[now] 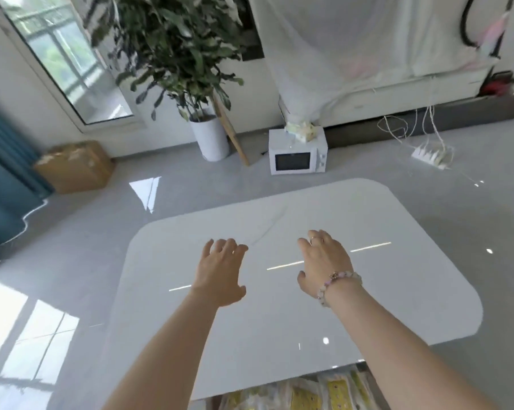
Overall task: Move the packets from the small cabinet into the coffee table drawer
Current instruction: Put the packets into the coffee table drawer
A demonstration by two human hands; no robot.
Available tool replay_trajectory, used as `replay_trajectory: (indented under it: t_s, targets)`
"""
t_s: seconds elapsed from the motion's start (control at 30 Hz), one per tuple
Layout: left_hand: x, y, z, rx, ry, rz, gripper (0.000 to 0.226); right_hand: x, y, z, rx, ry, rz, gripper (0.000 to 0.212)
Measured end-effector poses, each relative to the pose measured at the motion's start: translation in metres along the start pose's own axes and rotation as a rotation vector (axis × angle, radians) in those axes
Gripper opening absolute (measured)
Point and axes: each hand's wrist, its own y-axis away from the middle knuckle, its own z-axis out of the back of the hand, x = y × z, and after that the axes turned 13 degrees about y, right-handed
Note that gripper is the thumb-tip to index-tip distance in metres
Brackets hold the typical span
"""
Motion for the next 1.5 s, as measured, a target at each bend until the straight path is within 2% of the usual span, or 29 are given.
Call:
replay_trajectory:
  t_s: [0.13, 0.33, 0.5, 0.67, 0.83, 1.1, 1.37, 1.5]
  targets:
    - [0.030, 0.027, 0.066, -0.141, -0.012, 0.103, 0.075, 0.017, -0.007, 0.075, -0.124, 0.068, 0.093, 0.040]
    - [0.075, 0.099, 0.119, -0.322, -0.015, 0.313, 0.069, 0.076, -0.001, 0.153, -0.289, 0.131, 0.228, 0.038]
    - [0.122, 0.188, 0.154, -0.404, 0.024, 0.501, 0.069, 0.159, 0.017, 0.214, -0.429, 0.141, 0.399, 0.041]
    - [0.175, 0.302, 0.175, -0.465, -0.001, 0.726, 0.071, 0.271, 0.057, 0.257, -0.522, 0.136, 0.598, 0.045]
    - [0.223, 0.435, 0.173, -0.500, -0.008, 0.982, 0.072, 0.397, 0.122, 0.277, -0.559, 0.111, 0.830, 0.056]
    - [0.262, 0.647, 0.152, -0.538, -0.029, 1.352, 0.066, 0.578, 0.259, 0.291, -0.592, 0.116, 1.190, 0.053]
    - [0.267, 0.800, 0.128, -0.471, -0.123, 1.599, 0.069, 0.693, 0.377, 0.290, -0.623, 0.017, 1.442, 0.043]
    - [0.259, 0.850, 0.112, -0.469, -0.114, 1.716, 0.069, 0.734, 0.426, 0.287, -0.634, 0.005, 1.555, 0.050]
